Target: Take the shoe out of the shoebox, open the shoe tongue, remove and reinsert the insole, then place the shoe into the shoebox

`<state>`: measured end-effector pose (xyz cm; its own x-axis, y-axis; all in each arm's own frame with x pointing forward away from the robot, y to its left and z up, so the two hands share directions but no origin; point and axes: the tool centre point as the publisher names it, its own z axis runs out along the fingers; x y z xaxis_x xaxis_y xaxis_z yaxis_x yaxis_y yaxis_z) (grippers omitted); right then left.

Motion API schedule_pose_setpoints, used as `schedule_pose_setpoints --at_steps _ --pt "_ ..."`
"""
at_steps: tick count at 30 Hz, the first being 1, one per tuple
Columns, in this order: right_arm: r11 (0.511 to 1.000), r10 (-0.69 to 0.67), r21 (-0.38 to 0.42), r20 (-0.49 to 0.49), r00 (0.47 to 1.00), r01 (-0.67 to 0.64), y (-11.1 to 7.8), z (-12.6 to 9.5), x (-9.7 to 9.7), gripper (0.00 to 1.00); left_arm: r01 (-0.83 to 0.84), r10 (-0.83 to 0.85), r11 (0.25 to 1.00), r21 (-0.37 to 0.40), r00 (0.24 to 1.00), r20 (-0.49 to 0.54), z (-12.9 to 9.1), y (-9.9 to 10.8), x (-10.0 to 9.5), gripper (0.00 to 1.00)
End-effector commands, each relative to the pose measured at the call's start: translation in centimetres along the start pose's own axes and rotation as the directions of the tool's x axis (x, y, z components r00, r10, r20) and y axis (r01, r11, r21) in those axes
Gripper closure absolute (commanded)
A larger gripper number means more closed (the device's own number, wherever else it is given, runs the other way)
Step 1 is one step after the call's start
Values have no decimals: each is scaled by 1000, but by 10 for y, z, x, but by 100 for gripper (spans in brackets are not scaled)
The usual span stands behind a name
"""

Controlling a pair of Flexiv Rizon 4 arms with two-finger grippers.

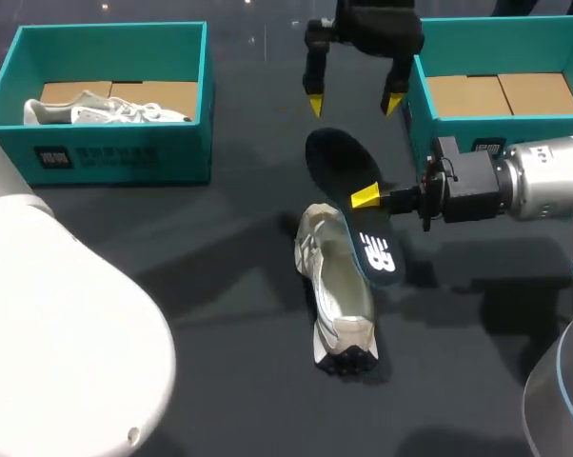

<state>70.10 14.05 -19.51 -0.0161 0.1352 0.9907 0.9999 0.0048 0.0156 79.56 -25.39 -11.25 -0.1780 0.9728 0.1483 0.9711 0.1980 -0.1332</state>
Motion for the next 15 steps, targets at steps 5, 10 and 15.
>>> schedule_pose_setpoints --at_steps 5,10,15 --pt "1000 0 -2 2 1000 0 -1 1 0 100 32 -36 999 31 987 154 2 -1 16 0" --pt "1000 0 -2 2 1000 0 -1 1 0 100 40 -56 997 64 961 271 6 -6 29 0" --pt "1000 0 -2 2 1000 0 -1 1 0 100 46 -79 995 92 912 403 11 -12 40 0"
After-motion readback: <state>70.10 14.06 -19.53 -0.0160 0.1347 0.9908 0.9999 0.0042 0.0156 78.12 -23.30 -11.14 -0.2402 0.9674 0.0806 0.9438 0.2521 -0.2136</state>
